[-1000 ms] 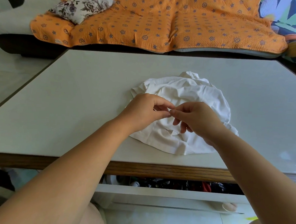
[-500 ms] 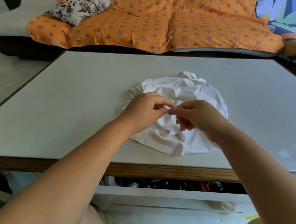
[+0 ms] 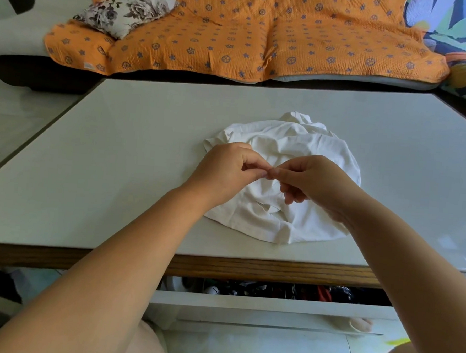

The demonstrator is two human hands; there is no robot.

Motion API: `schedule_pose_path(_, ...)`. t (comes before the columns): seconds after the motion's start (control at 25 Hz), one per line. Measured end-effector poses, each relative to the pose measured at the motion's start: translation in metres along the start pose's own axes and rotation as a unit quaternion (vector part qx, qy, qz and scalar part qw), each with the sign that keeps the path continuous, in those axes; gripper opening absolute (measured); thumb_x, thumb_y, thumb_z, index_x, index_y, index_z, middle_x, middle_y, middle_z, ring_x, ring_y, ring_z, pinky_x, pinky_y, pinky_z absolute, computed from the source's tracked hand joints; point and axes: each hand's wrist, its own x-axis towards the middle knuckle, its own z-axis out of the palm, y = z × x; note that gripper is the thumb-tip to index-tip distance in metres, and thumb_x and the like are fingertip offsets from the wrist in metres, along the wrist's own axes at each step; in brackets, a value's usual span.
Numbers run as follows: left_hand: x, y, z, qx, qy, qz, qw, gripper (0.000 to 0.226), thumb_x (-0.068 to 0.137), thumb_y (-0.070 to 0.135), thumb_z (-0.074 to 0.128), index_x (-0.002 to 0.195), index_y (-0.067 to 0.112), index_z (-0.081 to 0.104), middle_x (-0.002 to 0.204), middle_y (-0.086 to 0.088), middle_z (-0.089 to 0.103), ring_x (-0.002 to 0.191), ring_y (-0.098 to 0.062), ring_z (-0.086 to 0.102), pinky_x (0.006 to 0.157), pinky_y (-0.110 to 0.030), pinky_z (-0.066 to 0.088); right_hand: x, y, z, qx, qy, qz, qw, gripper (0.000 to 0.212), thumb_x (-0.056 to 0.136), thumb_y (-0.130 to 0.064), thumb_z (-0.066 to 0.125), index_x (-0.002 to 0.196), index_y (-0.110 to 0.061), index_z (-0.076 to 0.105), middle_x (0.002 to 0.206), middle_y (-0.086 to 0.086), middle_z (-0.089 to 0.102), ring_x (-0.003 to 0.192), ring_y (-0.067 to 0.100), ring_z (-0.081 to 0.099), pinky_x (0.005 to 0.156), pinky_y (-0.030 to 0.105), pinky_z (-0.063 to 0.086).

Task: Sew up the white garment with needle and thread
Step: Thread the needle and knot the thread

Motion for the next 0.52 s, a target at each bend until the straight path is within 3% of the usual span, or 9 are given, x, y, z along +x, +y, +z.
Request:
schedule_pose_path(0.16,0.000,-0.003,-0.001,0.053,0.007,-0.007,0.999,0.009,0.092,0.024,0.066,0.091,0.027,0.074,0.077,0.013,0.059,0.071,-0.002,0.054,0.066,-0.018,0.043,0.002,0.001,0.000,-0.025,0.003,-0.004,1.000,0.017,0.089,-0.026,0.071,0.079,-0.012,0.075,0.053,-0.007,0.061,0.044,0.004,0.052,0.047,0.013,0.040)
schedule_pose_path(0.28,0.002,-0.007,-0.005,0.047,0.035,-0.059,0.997,0.009,0.093,0.023,0.062,0.091,0.027,0.070,0.077,0.012,0.061,0.070,-0.001,0.055,0.064,-0.016,0.043,0.004,0.004,-0.004,-0.067,0.013,0.003,0.998,0.019,0.088,-0.025,0.071,0.074,-0.014,0.072,0.052,-0.008,0.062,0.043,0.002,0.053,0.046,0.011,0.039)
schedule_pose_path(0.4,0.004,-0.017,-0.015,-0.061,0.085,-0.143,0.984,0.014,0.094,0.019,0.060,0.086,0.027,0.067,0.084,0.008,0.070,0.076,-0.005,0.064,0.067,-0.017,0.045,0.005,0.009,-0.015,-0.123,0.003,0.020,0.992,0.019,0.089,-0.025,0.070,0.073,-0.015,0.072,0.056,-0.007,0.065,0.047,0.003,0.057,0.050,0.015,0.041)
schedule_pose_path(0.52,0.004,-0.021,-0.023,-0.233,0.131,-0.232,0.935,0.014,0.097,0.017,0.057,0.089,0.022,0.067,0.085,0.009,0.072,0.074,-0.003,0.065,0.067,-0.019,0.045,0.007,0.015,-0.023,-0.170,-0.011,0.041,0.985,0.021,0.089,-0.024,0.070,0.077,-0.008,0.072,0.062,-0.003,0.067,0.049,0.004,0.060,0.051,0.014,0.041)
